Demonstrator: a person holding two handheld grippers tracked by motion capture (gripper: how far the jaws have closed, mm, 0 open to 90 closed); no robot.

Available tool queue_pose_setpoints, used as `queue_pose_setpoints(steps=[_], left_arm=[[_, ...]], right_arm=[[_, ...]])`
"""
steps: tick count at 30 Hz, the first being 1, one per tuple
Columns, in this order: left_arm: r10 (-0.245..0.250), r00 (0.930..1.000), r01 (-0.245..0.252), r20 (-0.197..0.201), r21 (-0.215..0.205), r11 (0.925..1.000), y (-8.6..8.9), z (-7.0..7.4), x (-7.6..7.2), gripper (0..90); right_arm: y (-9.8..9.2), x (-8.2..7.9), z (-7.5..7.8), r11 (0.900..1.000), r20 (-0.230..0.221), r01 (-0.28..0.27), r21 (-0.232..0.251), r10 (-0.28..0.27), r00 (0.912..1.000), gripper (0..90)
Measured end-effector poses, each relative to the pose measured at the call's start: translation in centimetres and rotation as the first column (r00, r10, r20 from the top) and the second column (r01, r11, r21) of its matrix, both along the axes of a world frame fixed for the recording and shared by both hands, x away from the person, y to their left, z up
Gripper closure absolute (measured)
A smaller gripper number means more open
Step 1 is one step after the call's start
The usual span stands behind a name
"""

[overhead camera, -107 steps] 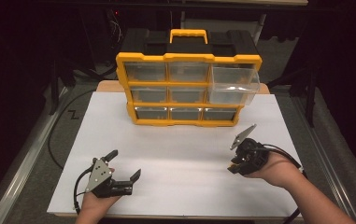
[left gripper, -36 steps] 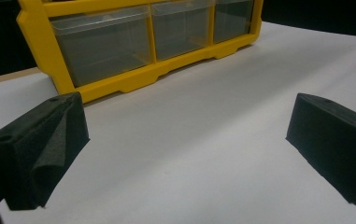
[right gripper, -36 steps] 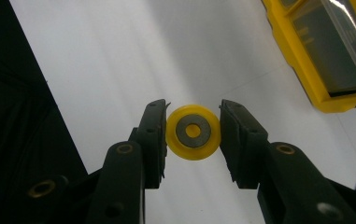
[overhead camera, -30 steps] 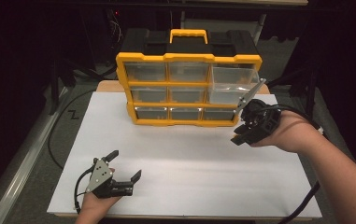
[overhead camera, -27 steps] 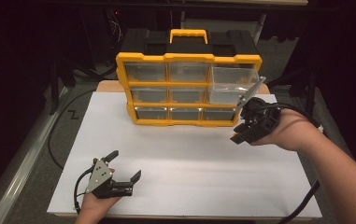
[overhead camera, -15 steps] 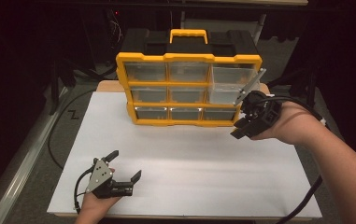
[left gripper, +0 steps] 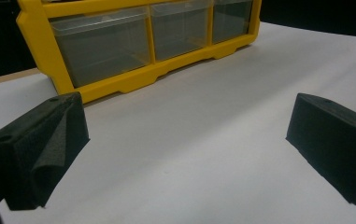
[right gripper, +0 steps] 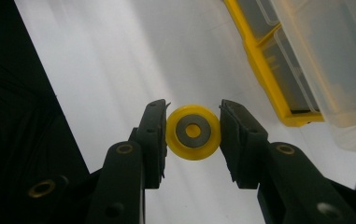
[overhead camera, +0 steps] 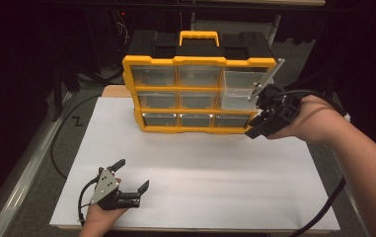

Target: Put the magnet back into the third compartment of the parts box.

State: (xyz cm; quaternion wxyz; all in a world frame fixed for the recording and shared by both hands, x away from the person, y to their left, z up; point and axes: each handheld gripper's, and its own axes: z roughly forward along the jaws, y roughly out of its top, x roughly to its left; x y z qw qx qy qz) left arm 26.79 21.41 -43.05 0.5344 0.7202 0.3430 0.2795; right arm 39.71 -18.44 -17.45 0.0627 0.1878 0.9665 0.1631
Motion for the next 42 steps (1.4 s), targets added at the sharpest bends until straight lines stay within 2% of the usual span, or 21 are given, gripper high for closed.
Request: queue_pose_setpoints(steps=[15, 20, 42], left_arm=[[-0.009, 1.0, 0.009, -0.003, 0.003, 1.0, 0.0, 0.0, 0.0, 0.1], [-0.008, 1.0, 0.008, -0.003, -0.008, 0.9999, 0.0, 0.0, 0.1, 0.1], [-0.012, 0.9999, 0.012, 0.003, -0.008, 0.9999, 0.1, 0.1, 0.0, 0.1]], right_arm=[[0.5, 0.5, 2.4, 1.0, 0.019, -0.008, -0.016, 0.008, 0.9998, 65.1], [0.6, 0.7, 3.2, 1.0, 0.024, -0.006, -0.022, 0.007, 0.9997, 65.1], [1.3, 1.8, 5.6, 1.0, 0.052, 0.011, -0.024, -0.01, 0.9986, 65.0]])
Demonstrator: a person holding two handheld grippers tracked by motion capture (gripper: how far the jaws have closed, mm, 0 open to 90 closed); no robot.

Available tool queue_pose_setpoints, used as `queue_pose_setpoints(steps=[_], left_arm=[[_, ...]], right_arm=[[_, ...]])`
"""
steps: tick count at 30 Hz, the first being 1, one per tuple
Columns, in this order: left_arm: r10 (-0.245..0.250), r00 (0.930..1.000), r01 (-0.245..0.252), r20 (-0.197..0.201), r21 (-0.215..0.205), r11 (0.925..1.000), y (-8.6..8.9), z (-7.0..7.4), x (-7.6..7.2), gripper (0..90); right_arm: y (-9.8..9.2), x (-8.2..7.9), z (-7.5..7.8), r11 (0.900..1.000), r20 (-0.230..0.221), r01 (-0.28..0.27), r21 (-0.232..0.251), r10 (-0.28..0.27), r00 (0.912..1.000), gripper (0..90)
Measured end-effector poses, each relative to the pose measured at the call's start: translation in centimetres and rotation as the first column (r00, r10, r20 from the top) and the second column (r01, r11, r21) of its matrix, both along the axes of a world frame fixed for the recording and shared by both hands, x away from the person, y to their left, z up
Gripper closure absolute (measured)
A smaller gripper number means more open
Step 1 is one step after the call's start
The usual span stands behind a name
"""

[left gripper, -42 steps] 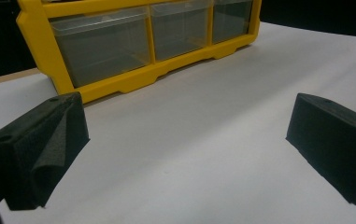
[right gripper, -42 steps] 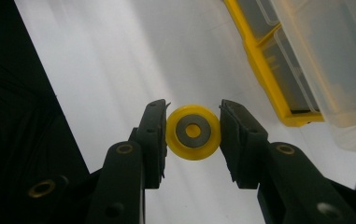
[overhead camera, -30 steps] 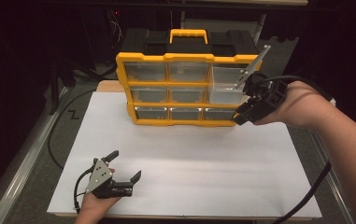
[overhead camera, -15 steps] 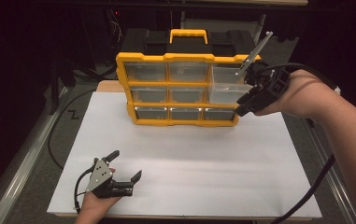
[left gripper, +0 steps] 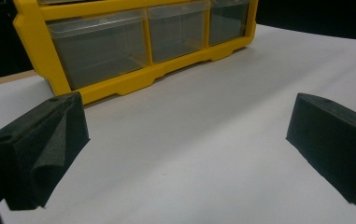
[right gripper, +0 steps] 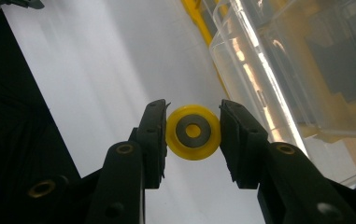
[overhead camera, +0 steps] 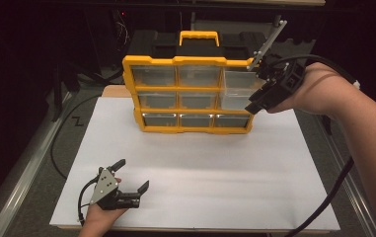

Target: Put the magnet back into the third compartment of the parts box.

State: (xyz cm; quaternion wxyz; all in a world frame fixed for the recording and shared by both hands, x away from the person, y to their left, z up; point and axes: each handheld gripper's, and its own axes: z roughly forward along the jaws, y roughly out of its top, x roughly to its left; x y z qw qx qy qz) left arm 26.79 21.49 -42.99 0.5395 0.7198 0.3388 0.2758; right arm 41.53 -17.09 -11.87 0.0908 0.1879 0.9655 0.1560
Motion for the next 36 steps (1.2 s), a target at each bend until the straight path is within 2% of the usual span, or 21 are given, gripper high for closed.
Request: queue_pose_setpoints(steps=[11, 30, 36], left_arm=[[-0.003, 1.0, 0.003, 0.0, 0.002, 1.0, 0.1, 0.0, 0.0, 0.1], [-0.009, 1.0, 0.009, 0.0, 0.007, 0.9999, 0.1, 0.0, 0.0, 0.1], [-0.008, 1.0, 0.008, 0.001, 0.005, 1.0, 0.1, 0.1, 0.0, 0.1]], right_arm=[[0.3, 0.9, 1.0, 1.0, 0.012, 0.011, -0.003, -0.011, 0.9999, 65.0], [0.6, 2.4, 1.9, 0.999, 0.026, 0.041, 0.007, -0.041, 0.9988, 65.0], [0.7, 3.0, 1.8, 0.999, 0.024, 0.049, -0.005, -0.048, 0.9985, 65.0]])
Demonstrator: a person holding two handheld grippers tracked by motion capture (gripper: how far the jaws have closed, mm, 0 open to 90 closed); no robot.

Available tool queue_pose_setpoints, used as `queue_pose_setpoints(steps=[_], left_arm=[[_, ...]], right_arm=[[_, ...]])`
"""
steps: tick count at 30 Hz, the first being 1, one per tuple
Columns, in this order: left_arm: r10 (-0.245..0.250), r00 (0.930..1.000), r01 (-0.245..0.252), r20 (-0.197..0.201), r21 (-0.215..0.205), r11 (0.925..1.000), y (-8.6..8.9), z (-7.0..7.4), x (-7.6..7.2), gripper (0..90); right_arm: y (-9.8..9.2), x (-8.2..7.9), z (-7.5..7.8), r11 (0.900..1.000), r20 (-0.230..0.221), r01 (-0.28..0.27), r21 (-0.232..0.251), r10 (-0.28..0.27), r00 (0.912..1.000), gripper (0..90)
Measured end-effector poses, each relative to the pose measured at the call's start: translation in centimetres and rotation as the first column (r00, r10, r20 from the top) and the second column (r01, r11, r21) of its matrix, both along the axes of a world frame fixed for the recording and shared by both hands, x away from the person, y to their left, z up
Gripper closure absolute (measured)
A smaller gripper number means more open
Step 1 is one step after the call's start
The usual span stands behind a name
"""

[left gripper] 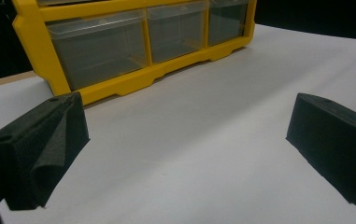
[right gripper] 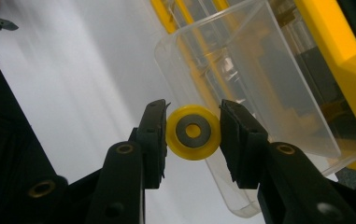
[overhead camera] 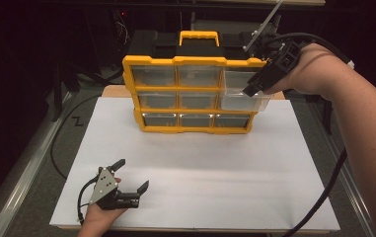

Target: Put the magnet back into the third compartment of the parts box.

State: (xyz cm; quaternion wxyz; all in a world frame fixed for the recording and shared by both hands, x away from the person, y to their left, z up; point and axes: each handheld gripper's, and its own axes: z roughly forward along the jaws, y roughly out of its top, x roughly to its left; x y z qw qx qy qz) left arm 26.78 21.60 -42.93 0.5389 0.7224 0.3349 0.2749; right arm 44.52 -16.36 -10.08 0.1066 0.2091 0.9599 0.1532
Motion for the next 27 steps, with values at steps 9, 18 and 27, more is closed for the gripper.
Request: queue_pose_setpoints(steps=[9, 18, 27], left_arm=[[-0.002, 1.0, 0.002, 0.0, 0.0, 1.0, 0.1, 0.0, -0.1, 0.1], [-0.003, 1.0, 0.003, 0.002, -0.003, 1.0, 0.1, 0.0, -0.1, 0.1], [-0.007, 1.0, 0.007, 0.001, -0.004, 1.0, 0.1, 0.0, -0.1, 0.1]], right_arm=[[0.1, 0.9, 0.2, 1.0, 0.004, 0.015, 0.001, -0.015, 0.9999, 65.0], [0.2, 1.8, 0.1, 1.0, 0.011, 0.029, -0.01, -0.029, 0.9995, 65.0], [0.4, 2.6, 0.1, 0.999, 0.015, 0.038, -0.014, -0.037, 0.9992, 65.0]])
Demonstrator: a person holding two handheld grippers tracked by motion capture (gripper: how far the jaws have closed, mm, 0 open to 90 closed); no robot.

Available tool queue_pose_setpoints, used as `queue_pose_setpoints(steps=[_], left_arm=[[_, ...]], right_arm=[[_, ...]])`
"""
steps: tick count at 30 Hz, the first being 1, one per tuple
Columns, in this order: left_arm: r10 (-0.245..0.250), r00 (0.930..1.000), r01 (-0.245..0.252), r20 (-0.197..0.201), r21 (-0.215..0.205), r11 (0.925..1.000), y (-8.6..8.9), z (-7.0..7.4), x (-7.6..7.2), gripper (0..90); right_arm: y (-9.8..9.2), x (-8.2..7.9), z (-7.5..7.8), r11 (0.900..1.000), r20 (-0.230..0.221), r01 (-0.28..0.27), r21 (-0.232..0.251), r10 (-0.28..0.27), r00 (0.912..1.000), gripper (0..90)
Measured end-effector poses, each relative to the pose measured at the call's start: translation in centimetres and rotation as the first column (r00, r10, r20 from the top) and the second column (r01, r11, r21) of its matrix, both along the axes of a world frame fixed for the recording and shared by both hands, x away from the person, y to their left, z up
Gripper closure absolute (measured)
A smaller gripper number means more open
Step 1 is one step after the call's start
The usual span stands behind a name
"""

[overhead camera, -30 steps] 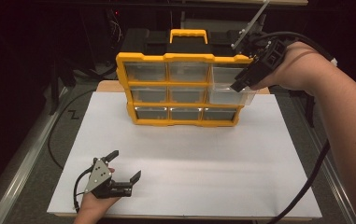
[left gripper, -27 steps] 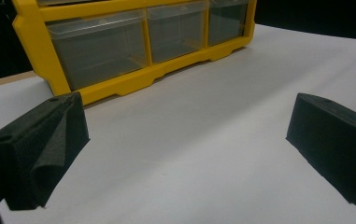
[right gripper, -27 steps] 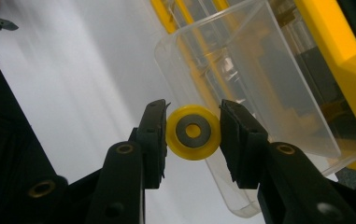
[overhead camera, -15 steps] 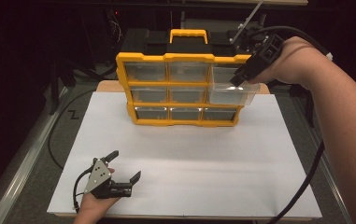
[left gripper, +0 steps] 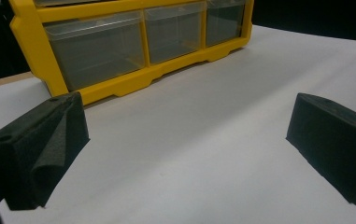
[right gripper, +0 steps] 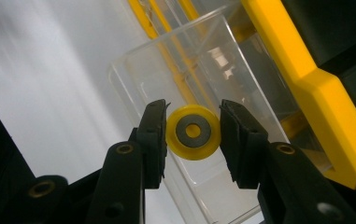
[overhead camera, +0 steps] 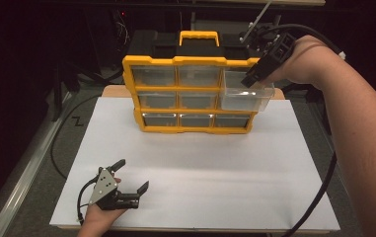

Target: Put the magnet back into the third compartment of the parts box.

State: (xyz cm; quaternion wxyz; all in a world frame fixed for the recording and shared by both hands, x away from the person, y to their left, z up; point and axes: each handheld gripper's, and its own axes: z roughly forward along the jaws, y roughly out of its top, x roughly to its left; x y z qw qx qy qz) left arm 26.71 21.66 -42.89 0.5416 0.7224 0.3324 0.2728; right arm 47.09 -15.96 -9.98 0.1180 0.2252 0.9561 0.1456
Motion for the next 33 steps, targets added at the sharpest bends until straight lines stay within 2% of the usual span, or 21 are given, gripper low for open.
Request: queue_pose_setpoints(steps=[13, 21, 33], left_arm=[[-0.001, 1.0, 0.001, 0.004, -0.005, 1.0, 0.1, 0.0, 0.0, 0.1], [-0.002, 1.0, 0.002, 0.008, -0.004, 1.0, 0.1, 0.1, -0.1, 0.1], [0.0, 0.9999, 0.0, 0.013, -0.008, 1.0, 0.1, 0.1, -0.1, 0.1]], right_arm=[[-0.3, 1.4, -0.5, 0.999, 0.01, 0.037, 0.0, -0.037, 0.9993, 64.9], [-0.2, 1.7, -1.3, 0.999, 0.006, 0.043, -0.013, -0.043, 0.9991, 64.7], [-0.2, 1.7, -1.0, 0.999, 0.021, 0.046, 0.011, -0.046, 0.9987, 63.8]])
